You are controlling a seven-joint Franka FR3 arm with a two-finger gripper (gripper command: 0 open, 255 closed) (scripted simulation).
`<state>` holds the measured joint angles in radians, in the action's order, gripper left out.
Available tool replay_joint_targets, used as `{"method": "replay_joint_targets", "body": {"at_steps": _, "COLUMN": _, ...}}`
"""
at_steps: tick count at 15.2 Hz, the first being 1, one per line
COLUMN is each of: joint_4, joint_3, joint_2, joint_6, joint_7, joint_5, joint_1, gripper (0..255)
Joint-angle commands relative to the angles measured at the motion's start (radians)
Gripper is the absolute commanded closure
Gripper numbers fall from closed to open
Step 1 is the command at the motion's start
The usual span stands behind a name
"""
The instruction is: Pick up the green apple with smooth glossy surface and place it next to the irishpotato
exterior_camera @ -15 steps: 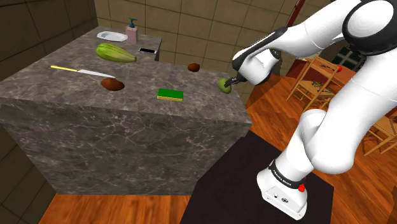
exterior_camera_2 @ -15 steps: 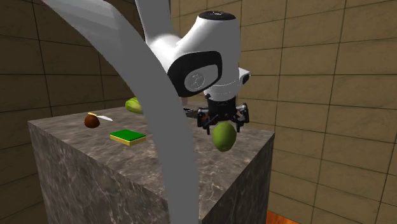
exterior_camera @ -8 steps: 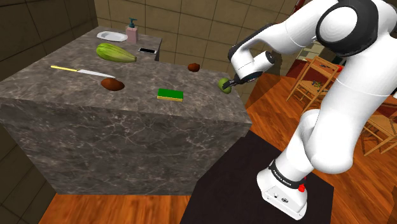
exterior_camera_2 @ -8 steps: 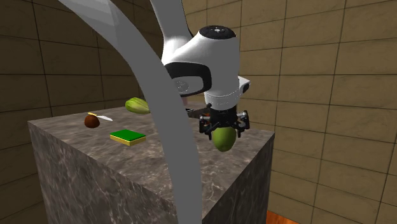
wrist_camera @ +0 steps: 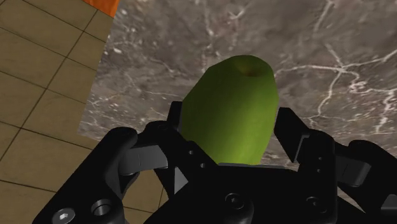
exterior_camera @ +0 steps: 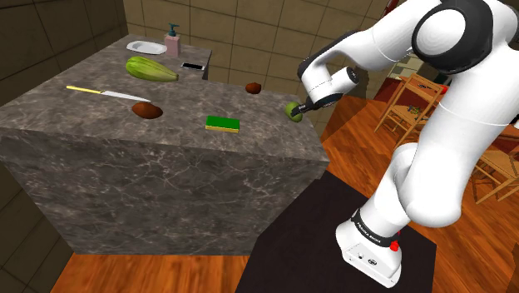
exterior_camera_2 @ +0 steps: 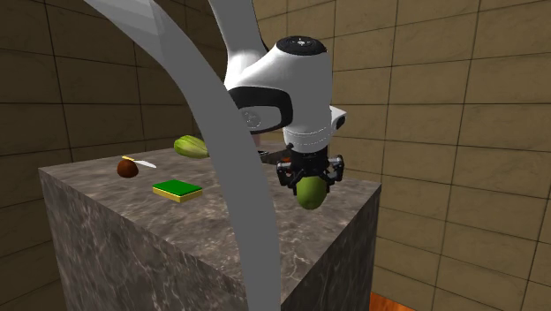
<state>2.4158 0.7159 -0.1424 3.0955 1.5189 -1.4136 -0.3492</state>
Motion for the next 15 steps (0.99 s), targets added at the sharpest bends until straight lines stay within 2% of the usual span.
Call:
{"method": "replay_joint_targets", "body": {"at_steps": 1, "joint_4": 0.001, "joint_3": 0.001, "joint_2": -0.002, "joint_6": 0.000, "joint_7": 0.000, "joint_5": 0.000, "joint_1": 0.001, "gripper": 255}}
{"method": "replay_joint_targets", "body": {"at_steps": 7, "joint_4": 0.002, "joint_3": 0.000, "joint_2": -0.001, "joint_6": 0.000, "joint_7": 0.000, "joint_5": 0.000, "joint_1": 0.001, "gripper": 255}}
{"method": "replay_joint_targets", "body": {"at_steps": 8, "joint_4": 0.016, "joint_3": 0.014, "joint_2": 0.018, "joint_6": 0.008, "joint_7": -0.063, "joint_5": 0.071, "joint_1": -0.011, "gripper": 255}}
{"method": "replay_joint_targets", "body": {"at_steps": 10, "joint_4": 0.048, "joint_3": 0.055, "joint_2": 0.059, "joint_6": 0.022, "joint_7": -0.209, "joint_5": 0.239, "joint_1": -0.046, "gripper": 255}}
{"method": "replay_joint_targets", "body": {"at_steps": 12, "joint_4": 0.087, "joint_3": 0.123, "joint_2": 0.106, "joint_6": 0.036, "joint_7": -0.400, "joint_5": 0.463, "joint_1": -0.096, "gripper": 255}}
{"method": "replay_joint_targets", "body": {"at_steps": 13, "joint_4": 0.111, "joint_3": 0.164, "joint_2": 0.134, "joint_6": 0.045, "joint_7": -0.531, "joint_5": 0.620, "joint_1": -0.120, "gripper": 255}}
{"method": "replay_joint_targets", "body": {"at_steps": 14, "joint_4": 0.136, "joint_3": 0.184, "joint_2": 0.165, "joint_6": 0.052, "joint_7": -0.697, "joint_5": 0.822, "joint_1": -0.113, "gripper": 255}}
{"method": "replay_joint_targets", "body": {"at_steps": 15, "joint_4": 0.153, "joint_3": 0.168, "joint_2": 0.191, "joint_6": 0.051, "joint_7": -0.857, "joint_5": 1.019, "joint_1": -0.065, "gripper": 255}}
